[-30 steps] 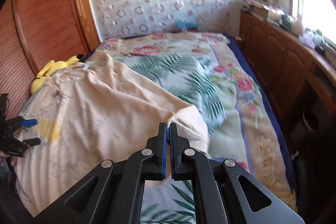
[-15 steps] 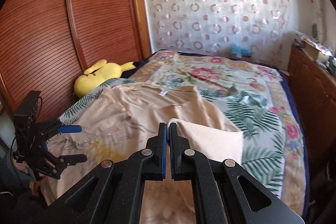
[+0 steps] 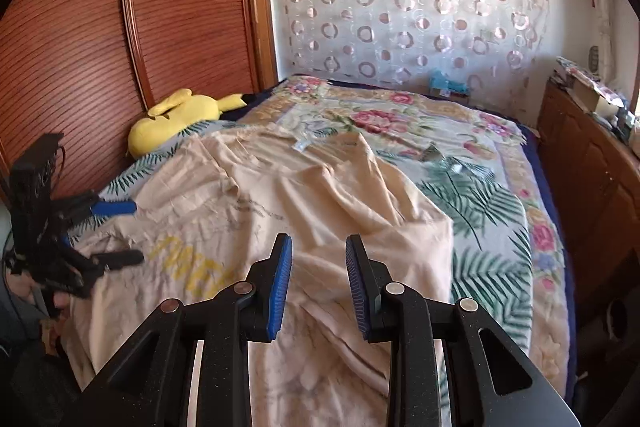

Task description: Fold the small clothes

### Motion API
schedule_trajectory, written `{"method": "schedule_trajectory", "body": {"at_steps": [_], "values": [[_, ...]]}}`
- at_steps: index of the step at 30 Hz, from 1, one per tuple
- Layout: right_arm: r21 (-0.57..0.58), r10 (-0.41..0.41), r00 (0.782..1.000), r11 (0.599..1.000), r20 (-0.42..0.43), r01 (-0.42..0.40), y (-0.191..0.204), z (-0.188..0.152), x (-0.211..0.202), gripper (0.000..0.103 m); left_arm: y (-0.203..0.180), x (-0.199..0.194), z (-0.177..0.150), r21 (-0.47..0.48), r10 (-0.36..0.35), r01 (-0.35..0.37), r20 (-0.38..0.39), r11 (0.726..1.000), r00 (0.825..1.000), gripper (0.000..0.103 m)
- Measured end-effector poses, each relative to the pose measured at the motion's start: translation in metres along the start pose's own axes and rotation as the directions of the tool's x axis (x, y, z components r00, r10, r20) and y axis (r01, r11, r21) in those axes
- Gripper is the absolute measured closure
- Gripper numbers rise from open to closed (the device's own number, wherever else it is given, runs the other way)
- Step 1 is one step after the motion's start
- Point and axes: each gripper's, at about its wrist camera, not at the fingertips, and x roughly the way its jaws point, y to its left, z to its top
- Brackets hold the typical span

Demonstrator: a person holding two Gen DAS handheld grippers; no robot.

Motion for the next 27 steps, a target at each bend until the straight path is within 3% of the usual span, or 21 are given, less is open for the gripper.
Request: {"method": "schedule_trajectory", "body": {"at_steps": [4,9,22,26,27], "values": [[0.012,-0.078,0.994,0.997,-0.075,0.079,-0.005,-0.029,-0.002,0.074,-0.004,-0.002,0.001,0.005,-0.004,0.004,0.010,1.000,1.000,0.016],[0.043,-0.098,0.986,0.994,-0.135,0.105,-0.008,-0.049,0.001,0.074,-0.006,-0.001,-0.001,0.010,-0.006,0.006,0.008,1.000,1.000,0.016],[0.101,-0.133,0.979,0.984,-0.154,0.150,-0.024,-0.043,0.024,0.075,-0.006,0.000,-0.002,0.009,-0.005,0.005,0.003,1.000,1.000,0.016],[0.075,-0.166,0.972,0.981,-0.167,0.180,-0.025,-0.043,0.033,0.099,-0.004,-0.001,-0.003,0.006,-0.002,0.002,0.001,1.000,1.000,0.016],[0.061,-0.174,0.970,0.981,-0.172,0.187,-0.024,-0.045,0.035,0.099,-0.004,-0.001,-0.003,0.006,0.000,0.000,0.001,1.000,1.000,0.016]]}}
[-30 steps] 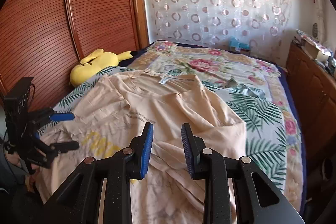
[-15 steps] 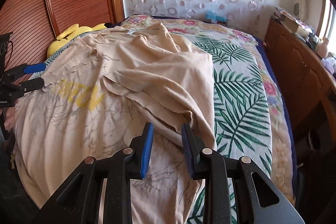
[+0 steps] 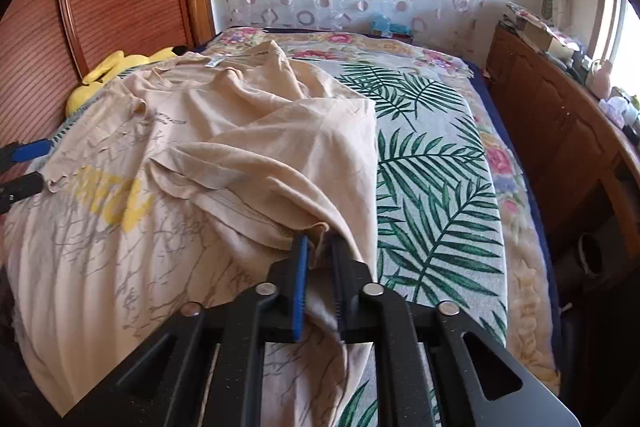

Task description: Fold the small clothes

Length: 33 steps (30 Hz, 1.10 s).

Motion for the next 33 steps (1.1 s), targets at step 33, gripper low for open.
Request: {"method": "schedule_trajectory", "body": {"at_steps": [33], "values": [[-0.007,0.115,0.989,0.993,0.095,-0.115,0.012,-0.048,-0.083,0.065,-0.015,0.023,0.031,0.073,-0.066,0.066,0.000,0.995,0.998,0.017]]}}
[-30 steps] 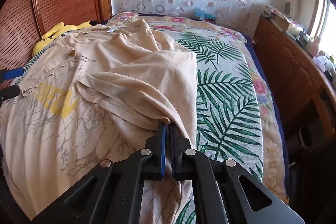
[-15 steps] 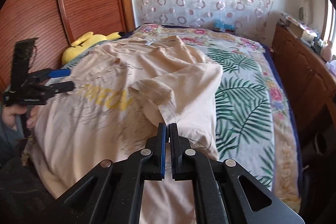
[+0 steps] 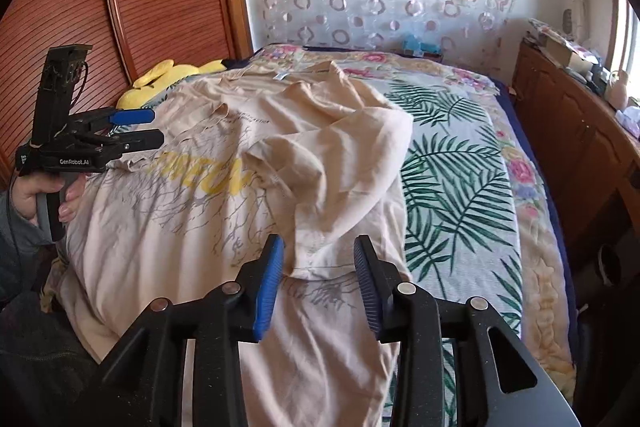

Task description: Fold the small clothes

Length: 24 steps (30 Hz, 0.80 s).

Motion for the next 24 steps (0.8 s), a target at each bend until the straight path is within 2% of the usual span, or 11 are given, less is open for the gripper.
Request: {"method": "schedule_trajectory", "body": {"at_steps": [3,5,8,11,16,24], "values": [[0.031,-0.059,0.998,0.998,-0.015,0.059,-0.013,-0.010,0.008,0.065,-0.010,0.009,0.011,0.022,-0.043,0.043,-0.007,0.999,0.999,0.025],[0.053,-0.097,0.995,0.994,-0.037,0.099,-0.022,-0.016,0.017,0.065,-0.017,0.016,0.015,0.030,-0.068,0.069,-0.019,0.997,0.997,0.037],[0.094,-0.103,0.993,0.990,-0.059,0.108,-0.031,-0.024,0.027,0.065,-0.026,0.030,0.020,0.043,-0.101,0.103,-0.053,0.994,0.993,0.053],[0.109,-0.111,0.991,0.987,-0.071,0.119,-0.034,-0.030,0.033,0.065,-0.033,0.046,0.023,0.047,-0.118,0.123,-0.094,0.991,0.988,0.058],[0.074,-0.149,0.989,0.986,-0.026,0.150,-0.028,-0.036,0.033,0.065,-0.041,0.068,0.028,0.033,-0.149,0.155,-0.145,0.987,0.978,0.068],[0.088,-0.141,0.989,0.987,0.040,0.138,-0.029,-0.050,0.031,0.065,-0.044,0.095,0.026,0.013,-0.143,0.149,-0.208,0.989,0.968,0.068]]}}
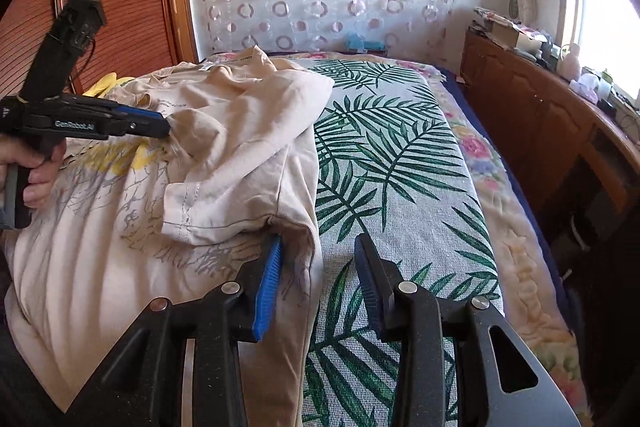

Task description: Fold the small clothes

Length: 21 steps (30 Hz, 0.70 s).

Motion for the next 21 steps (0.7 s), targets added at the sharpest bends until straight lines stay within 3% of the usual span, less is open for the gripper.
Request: {"method": "schedule_trajectory", "body": {"at_steps": [1,5,8,12,18,21], "values": [[0.003,0.002,1.000,1.000,0.002,-0.002,0.000,-0.002,0.000,0.065,0.000,0.002,0.000,0.002,-0.002,0.002,-0.003,1.000,1.000,0.069],[0.005,0.006,1.000,1.000,0.004,-0.006,-0.001,-0.003,0.000,0.065,-0.001,0.002,0.000,0.024,-0.003,0.004,-0.006,1.000,1.000,0.095],[0.003,0.008,1.000,1.000,0.005,-0.008,-0.003,-0.003,-0.002,0.065,0.000,-0.008,0.003,0.031,-0.013,0.012,0.021,0.999,1.000,0.099],[0.001,0.007,1.000,1.000,0.005,-0.007,-0.004,-0.003,-0.002,0.065,0.012,-0.033,0.010,-0.003,-0.020,0.021,0.083,1.000,0.996,0.100],[0.000,0.006,1.000,1.000,0.004,-0.006,-0.003,-0.002,-0.001,0.065,0.029,-0.050,0.014,-0.026,0.072,-0.070,0.104,0.997,0.992,0.099],[0.000,0.006,1.000,1.000,0.004,-0.006,-0.004,-0.002,-0.001,0.065,0.037,-0.056,0.011,-0.039,0.076,-0.072,0.121,0.997,0.990,0.083]]}}
